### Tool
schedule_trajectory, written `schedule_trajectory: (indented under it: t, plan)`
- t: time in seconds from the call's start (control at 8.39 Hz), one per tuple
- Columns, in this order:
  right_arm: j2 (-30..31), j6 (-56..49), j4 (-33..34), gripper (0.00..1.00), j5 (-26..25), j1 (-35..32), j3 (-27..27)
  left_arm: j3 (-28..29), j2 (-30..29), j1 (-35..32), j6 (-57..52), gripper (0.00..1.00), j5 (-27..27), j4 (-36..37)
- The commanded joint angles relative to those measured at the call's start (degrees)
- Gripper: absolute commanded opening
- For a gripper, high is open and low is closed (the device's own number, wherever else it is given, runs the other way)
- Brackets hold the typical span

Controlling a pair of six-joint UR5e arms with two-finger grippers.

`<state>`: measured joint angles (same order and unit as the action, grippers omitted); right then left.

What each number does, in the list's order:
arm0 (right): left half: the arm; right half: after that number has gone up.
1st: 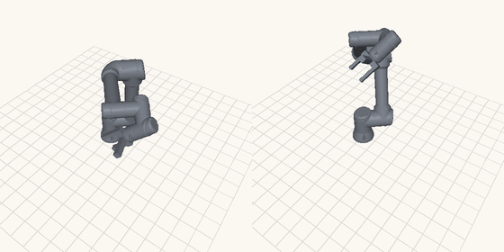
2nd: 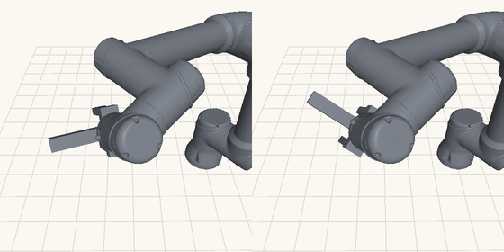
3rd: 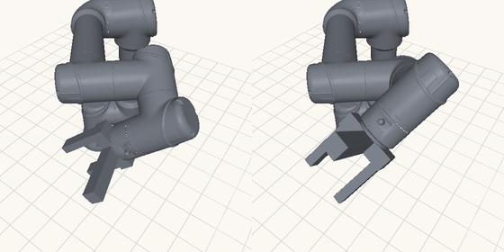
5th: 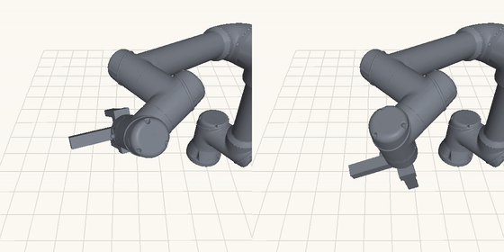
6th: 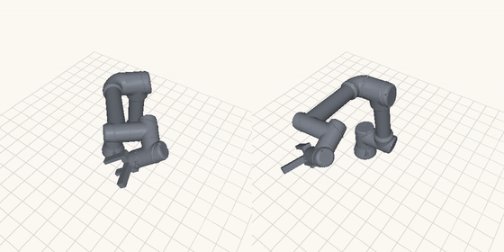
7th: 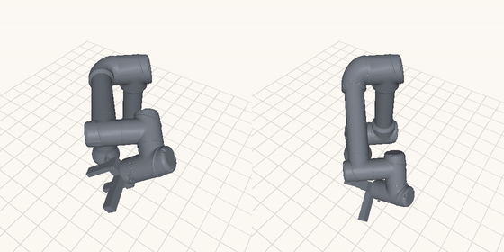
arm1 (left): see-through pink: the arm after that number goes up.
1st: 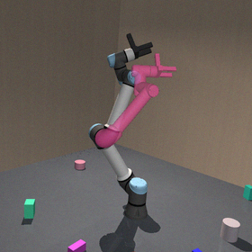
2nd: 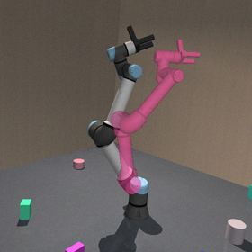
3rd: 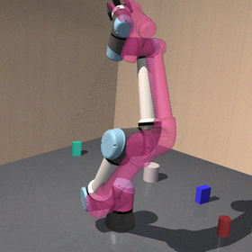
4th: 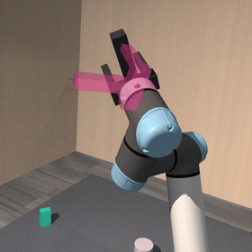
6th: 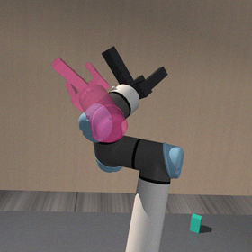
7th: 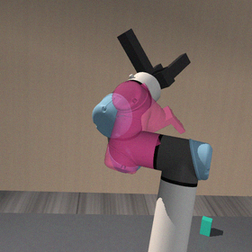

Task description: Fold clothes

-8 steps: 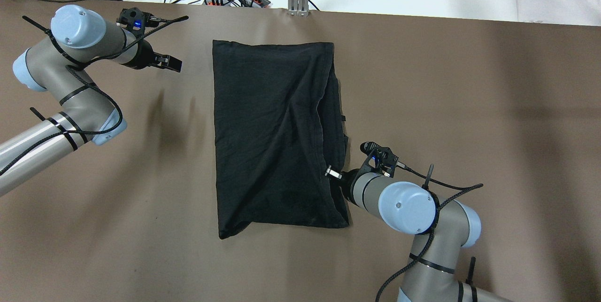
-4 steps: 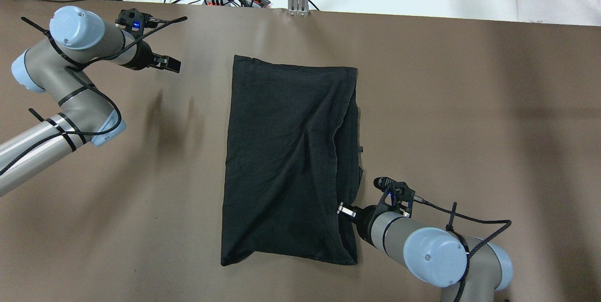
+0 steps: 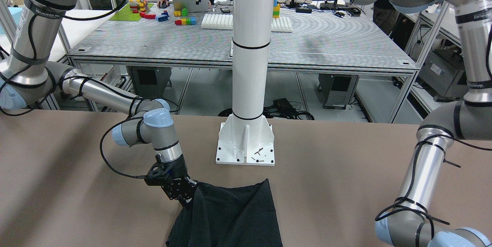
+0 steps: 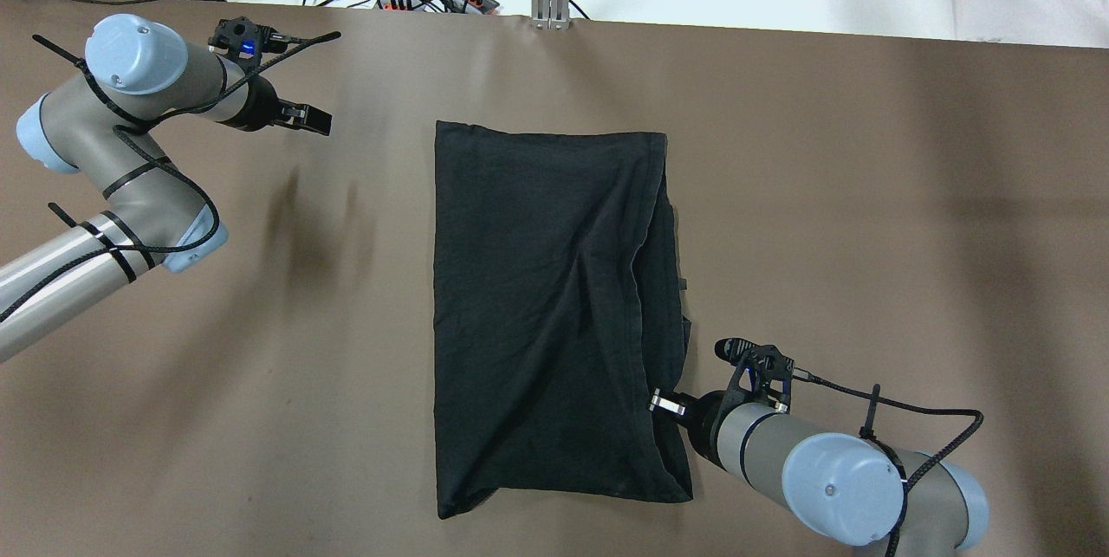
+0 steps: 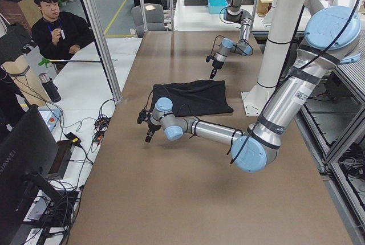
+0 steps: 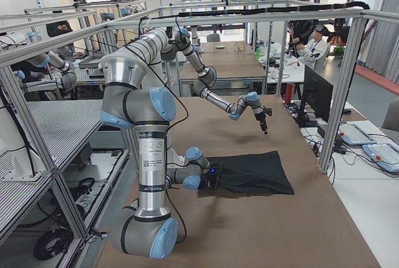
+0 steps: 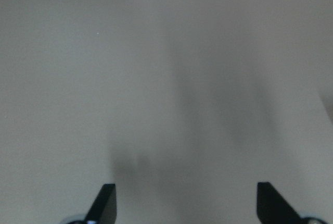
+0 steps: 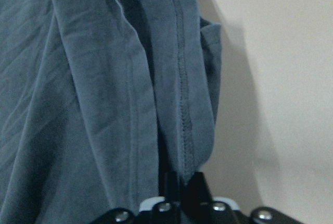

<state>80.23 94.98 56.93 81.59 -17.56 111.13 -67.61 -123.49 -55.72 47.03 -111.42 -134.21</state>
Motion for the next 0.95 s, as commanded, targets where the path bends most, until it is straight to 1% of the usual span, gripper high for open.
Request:
schedule_trajectory:
  t: [0.0, 0.12, 0.24, 0.48, 0.6, 0.71, 0.83]
  plan:
    - [-0.2, -6.5, 2.5, 0.95, 0.7, -0.7, 3.2, -0.6, 0.5, 0.1, 0.1, 0.95, 0.0, -0.1]
    - [-0.8, -6.9, 7.0, 0.95, 1.5, -1.1, 5.4, -0.4, 0.5, 0.6, 0.1, 0.95, 0.1, 0.0]
    - [-3.1, -6.0, 8.5, 0.94, 0.9, -0.6, 4.1, -0.4, 0.5, 1.0, 0.2, 0.95, 0.2, -0.1]
    - [-3.9, 2.8, 7.6, 0.92, 0.4, 1.9, 2.0, -0.3, 0.4, 1.2, 0.2, 0.95, 0.3, 0.0]
    - [-3.9, 4.8, 7.5, 0.9, 0.0, 2.5, 1.7, -0.3, 0.4, 1.2, 0.2, 0.95, 0.3, 0.0]
    - [-3.7, 5.2, 6.6, 0.86, -0.9, 2.6, 1.2, -0.3, 0.4, 1.2, 0.2, 0.95, 0.3, 0.0]
    - [-3.6, 5.3, 5.6, 0.74, -1.3, 2.6, 0.6, -0.3, 0.4, 1.2, 0.2, 0.95, 0.3, 0.0]
